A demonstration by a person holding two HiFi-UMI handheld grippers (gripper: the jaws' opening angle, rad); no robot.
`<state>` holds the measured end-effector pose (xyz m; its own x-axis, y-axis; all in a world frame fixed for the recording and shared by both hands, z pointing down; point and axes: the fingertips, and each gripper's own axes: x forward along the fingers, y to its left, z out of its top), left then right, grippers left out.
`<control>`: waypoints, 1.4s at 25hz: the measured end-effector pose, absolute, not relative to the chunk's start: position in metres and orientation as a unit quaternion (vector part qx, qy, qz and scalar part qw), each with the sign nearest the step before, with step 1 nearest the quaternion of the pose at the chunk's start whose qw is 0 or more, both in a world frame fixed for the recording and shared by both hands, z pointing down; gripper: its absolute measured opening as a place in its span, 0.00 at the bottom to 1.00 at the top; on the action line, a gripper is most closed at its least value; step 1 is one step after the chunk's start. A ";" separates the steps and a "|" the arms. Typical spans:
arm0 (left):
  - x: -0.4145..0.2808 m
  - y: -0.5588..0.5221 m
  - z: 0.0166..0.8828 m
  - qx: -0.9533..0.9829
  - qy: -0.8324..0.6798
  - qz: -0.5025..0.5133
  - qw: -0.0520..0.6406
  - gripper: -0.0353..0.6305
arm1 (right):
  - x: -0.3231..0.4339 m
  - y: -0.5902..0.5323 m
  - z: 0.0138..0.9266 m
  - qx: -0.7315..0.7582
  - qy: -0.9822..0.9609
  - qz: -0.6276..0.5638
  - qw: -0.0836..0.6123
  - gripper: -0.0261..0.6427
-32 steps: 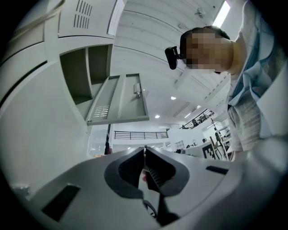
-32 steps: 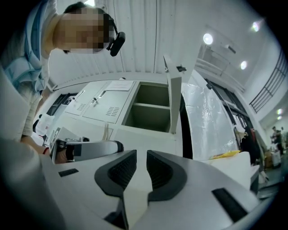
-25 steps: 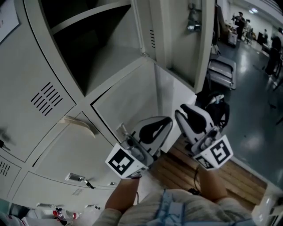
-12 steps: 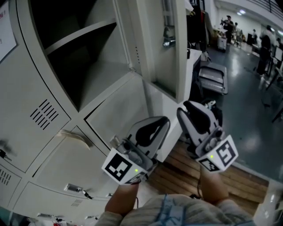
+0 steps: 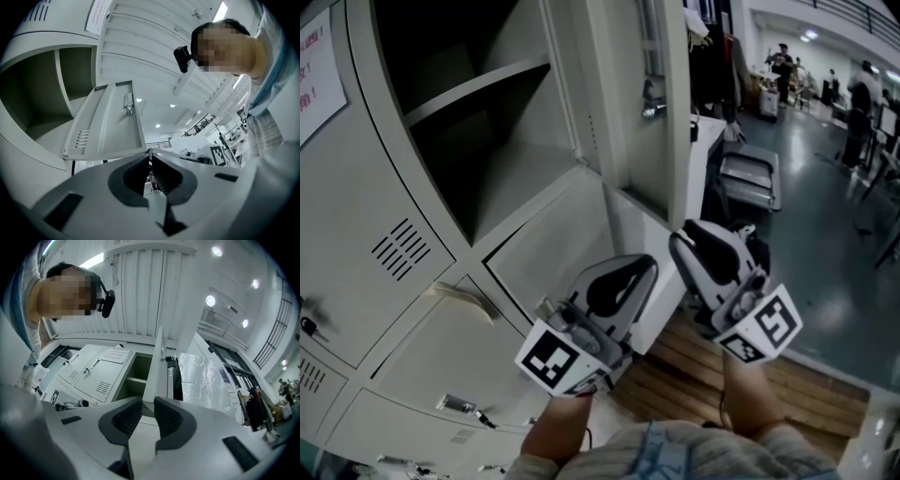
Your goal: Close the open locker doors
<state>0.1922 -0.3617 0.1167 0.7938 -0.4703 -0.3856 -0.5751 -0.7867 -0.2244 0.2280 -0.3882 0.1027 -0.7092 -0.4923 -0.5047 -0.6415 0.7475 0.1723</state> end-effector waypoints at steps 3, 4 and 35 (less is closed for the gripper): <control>0.186 -0.359 0.116 -0.930 0.286 0.158 0.168 0.06 | 0.222 -0.384 0.101 -0.307 0.909 0.179 0.219 0.14; 0.183 -0.358 0.115 -0.929 0.289 0.158 0.169 0.06 | 0.220 -0.382 0.101 -0.306 0.909 0.181 0.218 0.14; 0.048 -0.323 0.124 -0.892 0.393 0.130 0.180 0.06 | 0.049 -0.345 0.094 -0.226 0.932 0.208 0.192 0.14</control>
